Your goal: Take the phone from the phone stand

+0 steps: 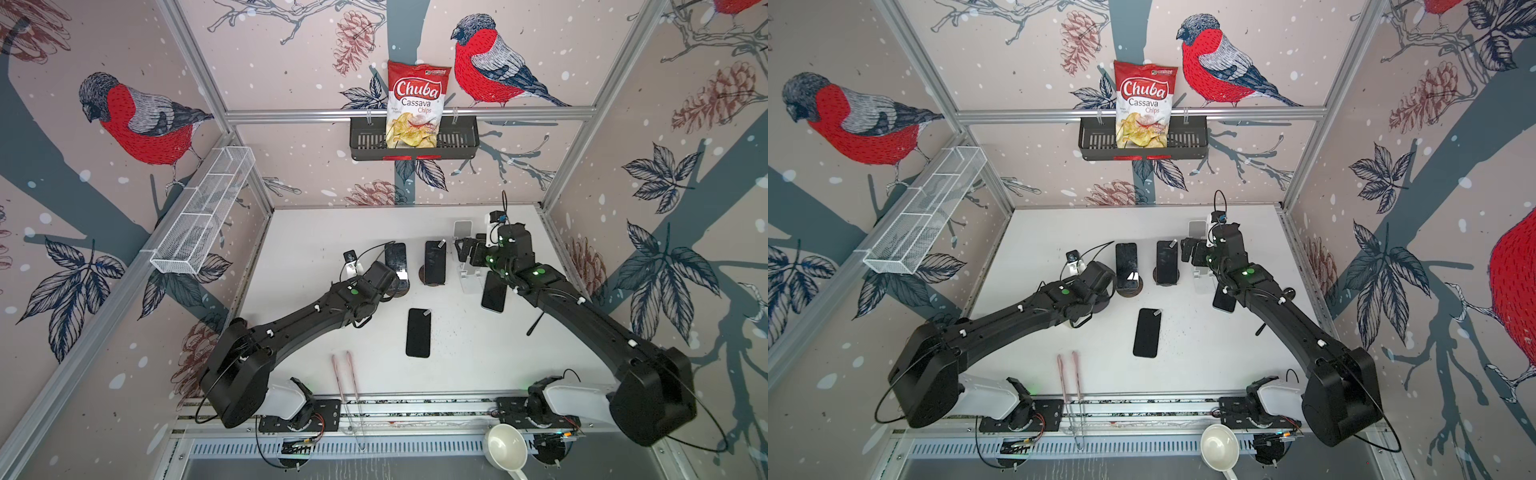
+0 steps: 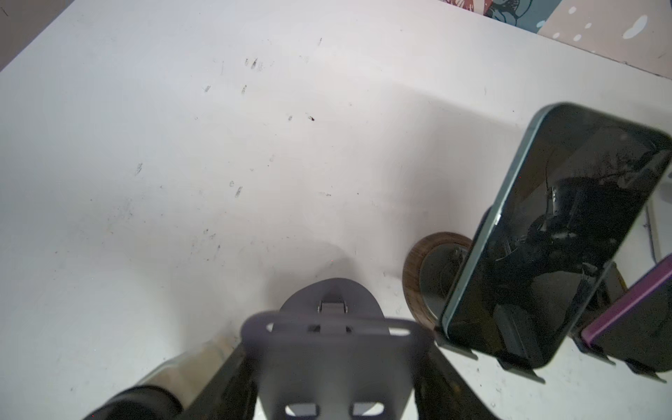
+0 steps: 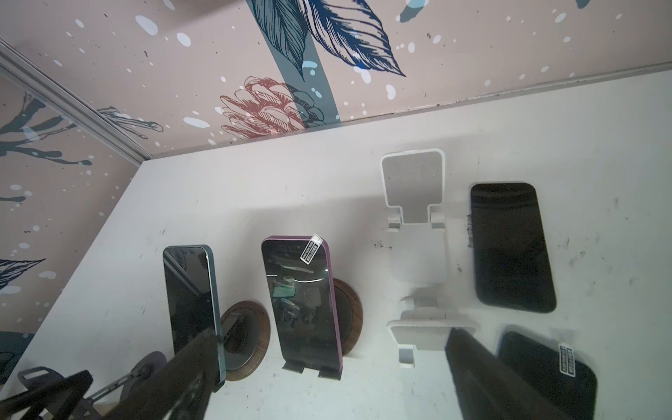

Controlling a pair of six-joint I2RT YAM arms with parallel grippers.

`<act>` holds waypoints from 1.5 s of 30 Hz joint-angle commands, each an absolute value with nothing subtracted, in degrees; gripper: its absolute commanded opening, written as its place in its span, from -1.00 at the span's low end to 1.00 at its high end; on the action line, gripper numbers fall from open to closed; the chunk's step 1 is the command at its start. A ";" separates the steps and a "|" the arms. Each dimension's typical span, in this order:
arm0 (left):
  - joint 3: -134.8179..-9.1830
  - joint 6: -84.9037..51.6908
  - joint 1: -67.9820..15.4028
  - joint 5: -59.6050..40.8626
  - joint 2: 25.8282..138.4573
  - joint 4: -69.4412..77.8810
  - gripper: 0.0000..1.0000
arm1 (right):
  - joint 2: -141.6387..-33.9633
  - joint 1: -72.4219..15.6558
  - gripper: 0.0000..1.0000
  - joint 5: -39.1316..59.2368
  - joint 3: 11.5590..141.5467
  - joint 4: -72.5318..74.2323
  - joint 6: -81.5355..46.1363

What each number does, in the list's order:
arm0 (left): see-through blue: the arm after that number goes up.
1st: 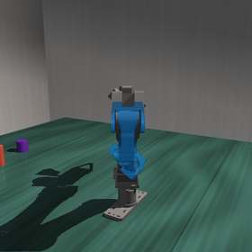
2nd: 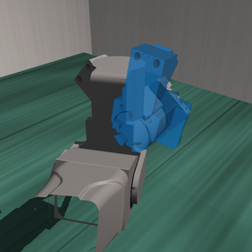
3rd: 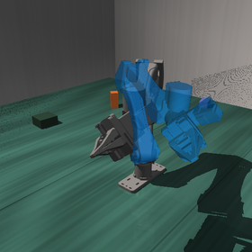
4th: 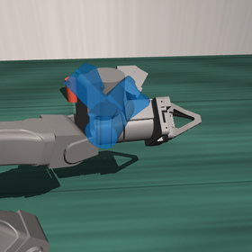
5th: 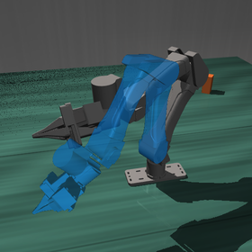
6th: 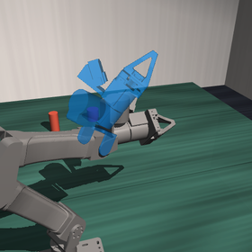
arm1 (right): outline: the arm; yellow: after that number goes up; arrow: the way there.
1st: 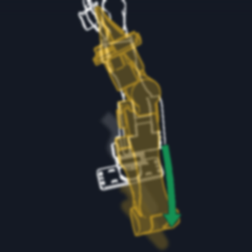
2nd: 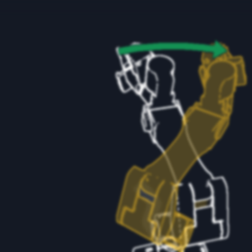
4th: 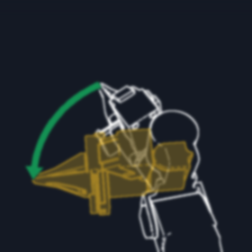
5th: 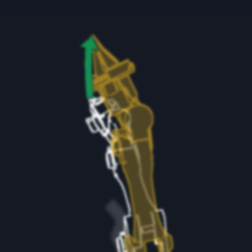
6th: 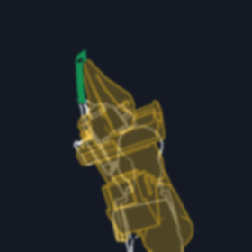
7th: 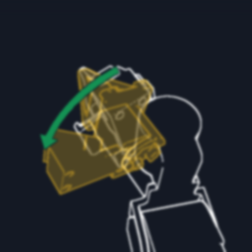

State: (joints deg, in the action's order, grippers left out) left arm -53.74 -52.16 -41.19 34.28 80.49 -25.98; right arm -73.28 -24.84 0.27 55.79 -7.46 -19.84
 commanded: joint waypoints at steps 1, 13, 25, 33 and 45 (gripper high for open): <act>-55.35 -47.76 -38.97 32.31 80.78 -23.03 0.11 | -73.80 -25.05 0.98 0.96 56.51 -6.13 -20.10; -64.19 -40.04 -29.14 27.32 89.37 -20.27 0.11 | -76.12 -25.60 0.99 1.23 58.17 -5.49 -19.61; -73.64 -35.23 -24.18 27.40 100.09 -22.20 0.11 | -80.13 -26.08 0.99 1.11 60.76 -5.91 -19.66; -75.85 -34.19 -23.29 26.30 104.68 -20.17 0.12 | -81.40 -26.53 0.98 0.90 61.70 -6.26 -19.36; -73.80 -35.06 -23.12 24.71 105.58 -18.00 0.19 | -82.61 -27.28 0.99 0.54 62.20 -5.81 -19.50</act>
State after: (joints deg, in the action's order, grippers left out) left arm -74.19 -34.94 -23.24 25.02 105.86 -19.81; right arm -82.28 -27.00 0.84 61.63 -6.52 -19.59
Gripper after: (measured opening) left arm 0.614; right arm 0.992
